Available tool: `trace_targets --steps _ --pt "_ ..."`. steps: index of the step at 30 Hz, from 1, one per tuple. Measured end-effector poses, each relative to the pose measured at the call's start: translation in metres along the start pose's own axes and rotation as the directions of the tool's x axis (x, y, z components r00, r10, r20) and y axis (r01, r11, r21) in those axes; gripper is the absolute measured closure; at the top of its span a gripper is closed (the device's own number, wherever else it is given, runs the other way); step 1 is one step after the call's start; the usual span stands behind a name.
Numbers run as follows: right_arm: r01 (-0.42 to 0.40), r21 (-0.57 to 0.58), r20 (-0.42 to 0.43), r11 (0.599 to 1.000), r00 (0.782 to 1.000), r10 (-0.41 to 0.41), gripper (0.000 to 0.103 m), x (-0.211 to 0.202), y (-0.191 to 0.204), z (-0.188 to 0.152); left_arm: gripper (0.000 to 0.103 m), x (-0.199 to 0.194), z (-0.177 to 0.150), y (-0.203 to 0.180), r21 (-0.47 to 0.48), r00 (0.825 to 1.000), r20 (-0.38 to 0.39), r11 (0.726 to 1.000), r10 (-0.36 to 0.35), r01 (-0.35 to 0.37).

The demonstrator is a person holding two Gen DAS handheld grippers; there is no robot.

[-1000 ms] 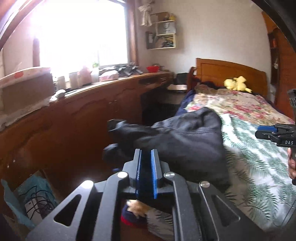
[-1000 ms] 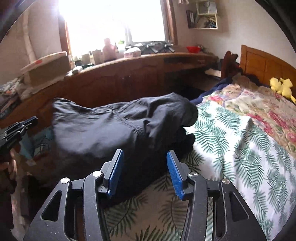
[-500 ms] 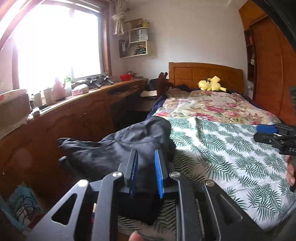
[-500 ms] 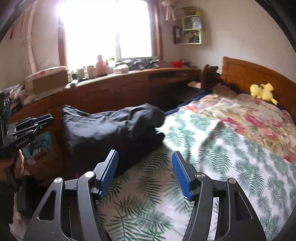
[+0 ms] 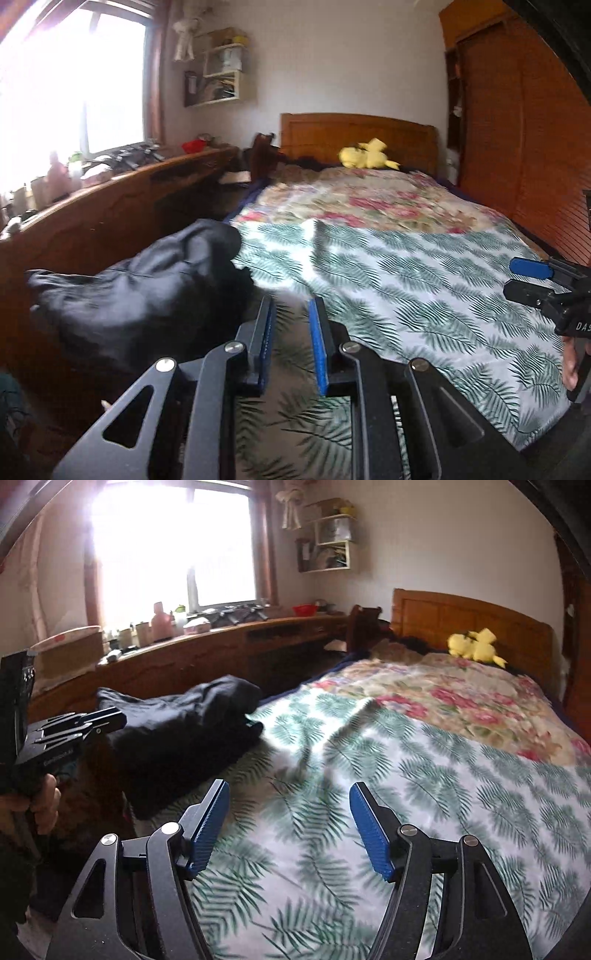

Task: Fold large clothes

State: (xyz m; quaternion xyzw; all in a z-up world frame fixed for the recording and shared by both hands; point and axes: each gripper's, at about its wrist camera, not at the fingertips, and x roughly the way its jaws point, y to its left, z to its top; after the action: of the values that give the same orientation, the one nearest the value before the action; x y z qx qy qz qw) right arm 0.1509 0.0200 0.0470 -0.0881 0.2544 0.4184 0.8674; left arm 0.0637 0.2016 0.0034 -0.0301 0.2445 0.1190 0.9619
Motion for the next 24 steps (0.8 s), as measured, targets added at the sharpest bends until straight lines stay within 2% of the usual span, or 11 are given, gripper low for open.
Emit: trace_targets --steps 8,18,24 --pt "0.094 0.049 -0.014 0.994 0.996 -0.093 0.020 -0.025 -0.028 -0.044 0.085 0.012 -0.023 -0.055 0.023 0.997 -0.043 0.998 -0.062 0.063" --pt "0.192 0.156 -0.040 0.969 0.981 -0.188 0.020 -0.083 -0.053 -0.095 0.085 -0.003 -0.054 -0.128 0.038 0.985 -0.090 0.988 -0.145 0.149" --pt "0.285 0.203 -0.018 0.937 0.958 -0.288 0.020 -0.126 -0.067 -0.110 0.085 -0.021 -0.050 -0.162 0.062 0.980 -0.079 0.980 -0.185 0.190"
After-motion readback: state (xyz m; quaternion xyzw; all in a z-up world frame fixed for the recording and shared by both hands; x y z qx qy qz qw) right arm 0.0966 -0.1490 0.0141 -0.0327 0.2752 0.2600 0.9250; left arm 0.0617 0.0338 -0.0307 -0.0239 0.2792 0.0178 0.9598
